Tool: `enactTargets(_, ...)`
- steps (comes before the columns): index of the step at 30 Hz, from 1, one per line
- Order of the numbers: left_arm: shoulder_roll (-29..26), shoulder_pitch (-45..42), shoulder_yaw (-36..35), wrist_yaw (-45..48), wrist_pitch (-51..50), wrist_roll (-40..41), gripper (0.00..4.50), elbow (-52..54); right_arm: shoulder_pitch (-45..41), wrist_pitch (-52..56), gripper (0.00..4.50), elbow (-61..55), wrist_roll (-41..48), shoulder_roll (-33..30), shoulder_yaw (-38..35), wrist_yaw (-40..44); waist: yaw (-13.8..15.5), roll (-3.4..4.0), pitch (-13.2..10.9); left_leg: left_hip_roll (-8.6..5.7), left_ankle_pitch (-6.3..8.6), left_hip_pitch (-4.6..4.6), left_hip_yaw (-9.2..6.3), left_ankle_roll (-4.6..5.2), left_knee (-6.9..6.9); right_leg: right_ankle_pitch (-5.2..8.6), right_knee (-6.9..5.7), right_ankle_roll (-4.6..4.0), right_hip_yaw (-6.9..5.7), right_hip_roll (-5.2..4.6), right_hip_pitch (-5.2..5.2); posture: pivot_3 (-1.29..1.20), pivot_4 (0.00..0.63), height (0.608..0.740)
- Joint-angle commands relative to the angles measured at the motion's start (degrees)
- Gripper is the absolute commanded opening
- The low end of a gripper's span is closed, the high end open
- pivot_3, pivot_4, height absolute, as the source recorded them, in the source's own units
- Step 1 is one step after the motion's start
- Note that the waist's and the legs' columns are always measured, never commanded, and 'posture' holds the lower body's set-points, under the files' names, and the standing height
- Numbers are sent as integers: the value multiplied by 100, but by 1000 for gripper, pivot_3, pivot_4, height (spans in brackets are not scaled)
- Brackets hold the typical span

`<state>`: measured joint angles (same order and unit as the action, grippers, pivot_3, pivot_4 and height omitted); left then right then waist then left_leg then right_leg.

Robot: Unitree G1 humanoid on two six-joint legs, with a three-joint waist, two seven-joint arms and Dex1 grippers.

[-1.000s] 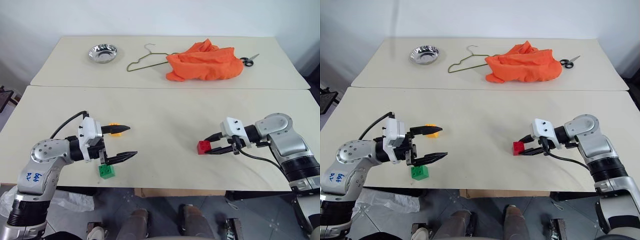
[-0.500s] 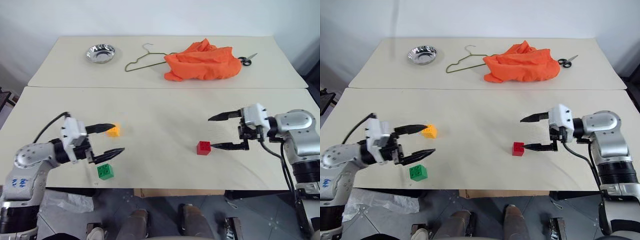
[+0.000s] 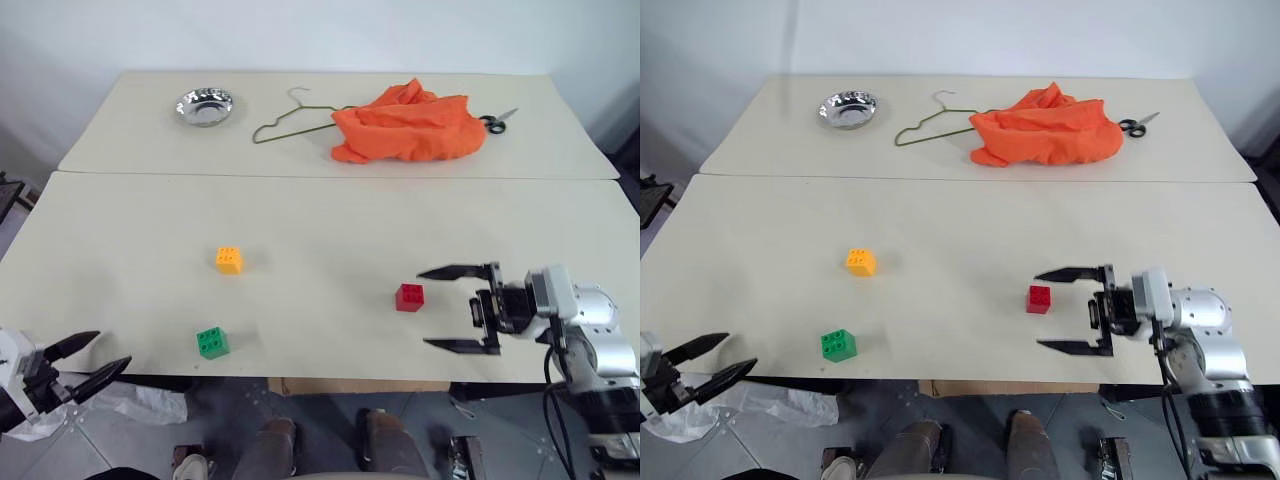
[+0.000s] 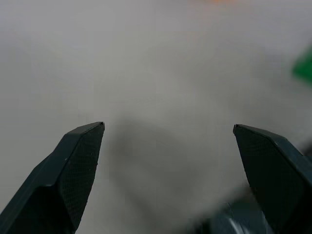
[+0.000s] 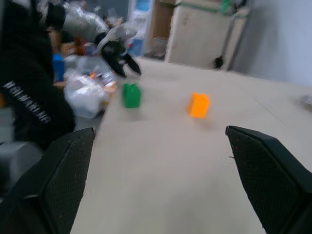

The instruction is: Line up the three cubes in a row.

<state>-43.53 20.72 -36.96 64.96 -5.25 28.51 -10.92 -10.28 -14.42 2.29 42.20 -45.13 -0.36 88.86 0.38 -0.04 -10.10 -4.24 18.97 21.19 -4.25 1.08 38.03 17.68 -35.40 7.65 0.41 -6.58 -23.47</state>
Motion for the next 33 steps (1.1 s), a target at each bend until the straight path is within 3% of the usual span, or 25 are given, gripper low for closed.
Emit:
enactTargets(1, 69, 167, 75, 179, -142, 389, 4500, 1111, 19, -662, 4481, -58, 269, -247, 129, 364, 60, -3, 1, 0, 3, -2, -3, 4, 3, -1, 6, 1, 2, -2, 8, 0, 150, 740)
enactTargets(14, 128, -382, 1355, 163, -272, 199, 4500, 2209, -65, -1132, 4481, 662, 306, -610, 256, 364, 31, -5, 2, 6, 9, -6, 5, -4, 3, -2, 8, 1, -7, 8, 4, 0, 150, 740)
enactTargets(20, 226, -938, 1937, -136, -96, -256, 4500, 1939, 61, -1161, 4481, 726, 221, -531, 64, 364, 36, -4, 2, 5, 9, -7, 5, -5, 5, -2, 6, 2, -9, 10, 5, 0, 150, 740)
enactTargets(23, 167, -1014, 2066, -87, -80, -336, 3894, 1820, 220, -1160, 4500, 691, 186, -543, -75, 364, 45, -4, 2, 5, 9, -6, 5, -4, 6, -3, 5, 2, -11, 11, 3, 0, 150, 740)
enactTargets(30, 134, -1259, 2198, 193, 163, -313, 1695, 1491, 436, -1165, 4500, 688, 21, -421, -415, 358, 36, -4, 2, 6, 9, -6, 10, -3, 7, -3, 7, 2, -13, 12, 3, 0, 150, 740)
enactTargets(33, 24, -1768, 2314, 548, 47, -84, 1513, 1480, 519, -1167, 4500, 711, -79, -334, -597, 293, 51, -4, 2, 6, 9, -6, 10, -4, 9, -3, 4, 2, -14, 12, 2, 0, 150, 740)
